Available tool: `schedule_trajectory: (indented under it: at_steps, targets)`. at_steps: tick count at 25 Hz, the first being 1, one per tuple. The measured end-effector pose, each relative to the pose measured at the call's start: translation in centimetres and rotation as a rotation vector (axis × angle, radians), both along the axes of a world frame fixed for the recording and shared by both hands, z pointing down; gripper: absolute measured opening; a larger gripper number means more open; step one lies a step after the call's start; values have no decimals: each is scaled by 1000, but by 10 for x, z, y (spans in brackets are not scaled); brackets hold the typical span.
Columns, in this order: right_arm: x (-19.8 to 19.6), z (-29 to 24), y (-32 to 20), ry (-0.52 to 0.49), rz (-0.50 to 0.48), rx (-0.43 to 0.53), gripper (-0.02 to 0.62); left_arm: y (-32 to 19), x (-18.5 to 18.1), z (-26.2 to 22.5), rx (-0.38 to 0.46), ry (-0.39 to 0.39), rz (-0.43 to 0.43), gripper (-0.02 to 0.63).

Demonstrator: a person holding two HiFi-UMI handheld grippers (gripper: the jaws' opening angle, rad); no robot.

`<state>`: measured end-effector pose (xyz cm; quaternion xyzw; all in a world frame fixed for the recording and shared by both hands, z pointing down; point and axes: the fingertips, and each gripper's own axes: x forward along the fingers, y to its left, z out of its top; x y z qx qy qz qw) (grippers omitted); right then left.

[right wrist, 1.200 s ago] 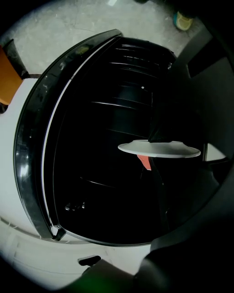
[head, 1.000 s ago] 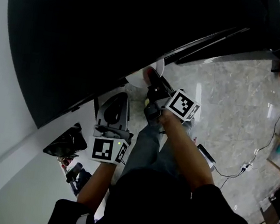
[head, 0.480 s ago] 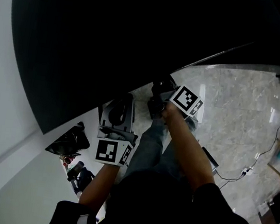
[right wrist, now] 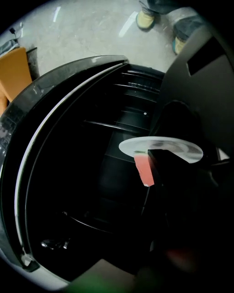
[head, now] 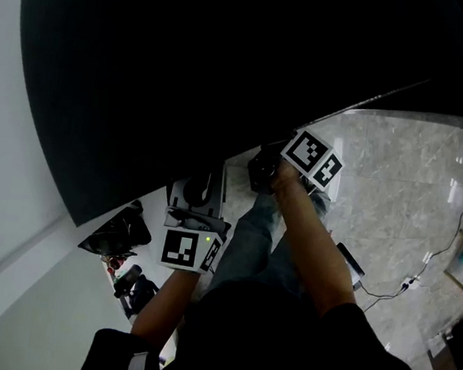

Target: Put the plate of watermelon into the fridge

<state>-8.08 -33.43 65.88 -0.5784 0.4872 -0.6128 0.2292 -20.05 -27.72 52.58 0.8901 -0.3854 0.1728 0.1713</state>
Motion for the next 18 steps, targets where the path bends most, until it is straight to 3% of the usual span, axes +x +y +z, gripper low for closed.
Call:
schedule_trajectory:
  at_steps: [4, 9, 18]
  targets:
    - [-5, -9, -5, 26, -30, 10, 151, 0, 1, -1, 1, -3, 4, 9]
    - [-13, -9, -3, 90, -107, -24, 216, 2, 3, -2, 3, -7, 9, 9]
    - [-8, -2, 23, 92, -99, -59, 227, 1, 3, 0, 2, -8, 17, 9]
